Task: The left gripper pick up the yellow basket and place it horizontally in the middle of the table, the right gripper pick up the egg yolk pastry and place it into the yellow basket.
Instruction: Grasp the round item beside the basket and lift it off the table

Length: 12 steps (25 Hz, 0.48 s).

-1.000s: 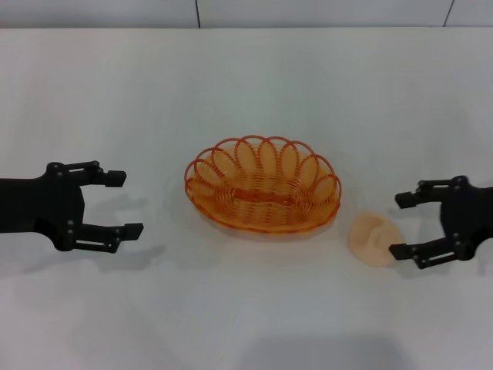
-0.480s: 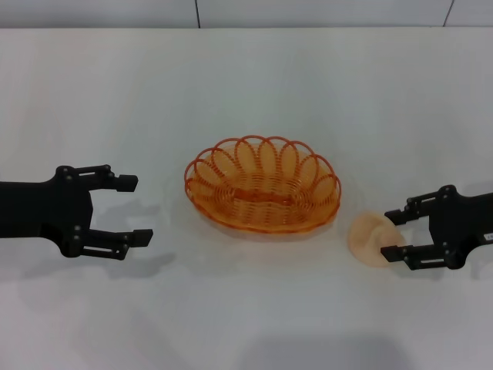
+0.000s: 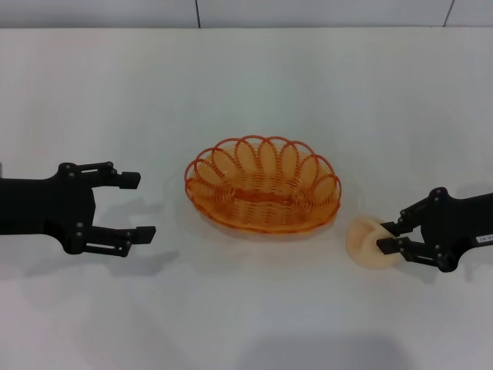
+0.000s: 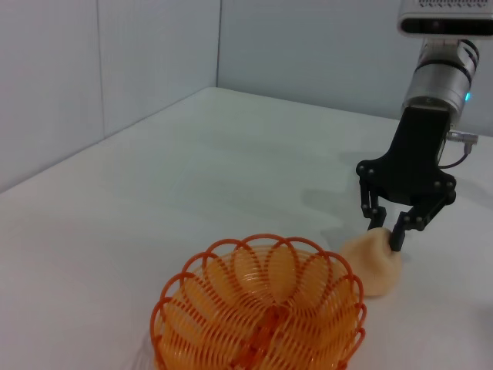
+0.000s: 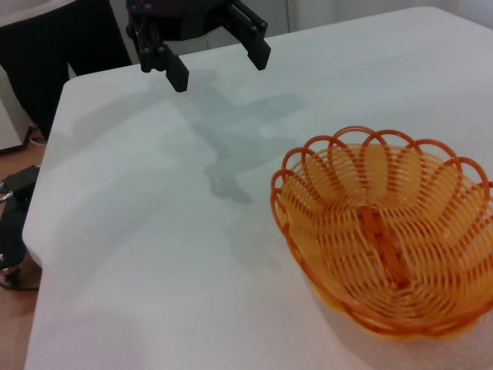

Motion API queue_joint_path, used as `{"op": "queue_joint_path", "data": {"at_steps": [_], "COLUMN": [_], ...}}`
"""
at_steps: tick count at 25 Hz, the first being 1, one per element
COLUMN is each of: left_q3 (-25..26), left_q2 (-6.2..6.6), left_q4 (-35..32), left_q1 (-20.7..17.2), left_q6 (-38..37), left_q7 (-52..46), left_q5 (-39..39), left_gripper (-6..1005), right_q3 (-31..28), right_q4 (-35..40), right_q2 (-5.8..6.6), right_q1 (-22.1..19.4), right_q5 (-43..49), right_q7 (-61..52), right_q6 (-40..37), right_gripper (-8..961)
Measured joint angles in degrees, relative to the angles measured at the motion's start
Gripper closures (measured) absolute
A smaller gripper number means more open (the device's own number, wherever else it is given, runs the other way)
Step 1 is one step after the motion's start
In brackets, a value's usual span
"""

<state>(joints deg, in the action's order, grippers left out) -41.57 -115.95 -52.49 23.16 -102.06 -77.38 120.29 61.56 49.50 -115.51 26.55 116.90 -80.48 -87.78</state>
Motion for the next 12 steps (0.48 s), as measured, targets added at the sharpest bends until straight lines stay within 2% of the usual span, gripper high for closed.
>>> {"op": "queue_joint_path", "data": {"at_steps": [2, 7, 12], "left_q3": [0.0, 0.0, 0.0], "left_q2": [-0.08, -0.17, -0.25], "left_q4": [0.0, 0.02, 0.02], "left_q1": [0.0, 0.03, -0.33], "left_q6": [0.12, 0.17, 0.16], "left_q7": [-0.06, -0.06, -0.05], "left_q5": [-0.02, -0.06, -0.07], "left_gripper": [113, 113, 113], "right_q3": [0.01, 0.04, -2.1], "right_q4": [-0.01, 0.07, 3.12], "right_q2": [0.0, 0.1, 0.5], "right_q1": [0.0, -0.03, -0.17], "right_q5": [-0.06, -0.18, -0.2], "right_q7": [0.01, 0.03, -0.25], "right_q6": [0.02, -0.25, -3.49], "right_gripper": [712, 806, 834]}}
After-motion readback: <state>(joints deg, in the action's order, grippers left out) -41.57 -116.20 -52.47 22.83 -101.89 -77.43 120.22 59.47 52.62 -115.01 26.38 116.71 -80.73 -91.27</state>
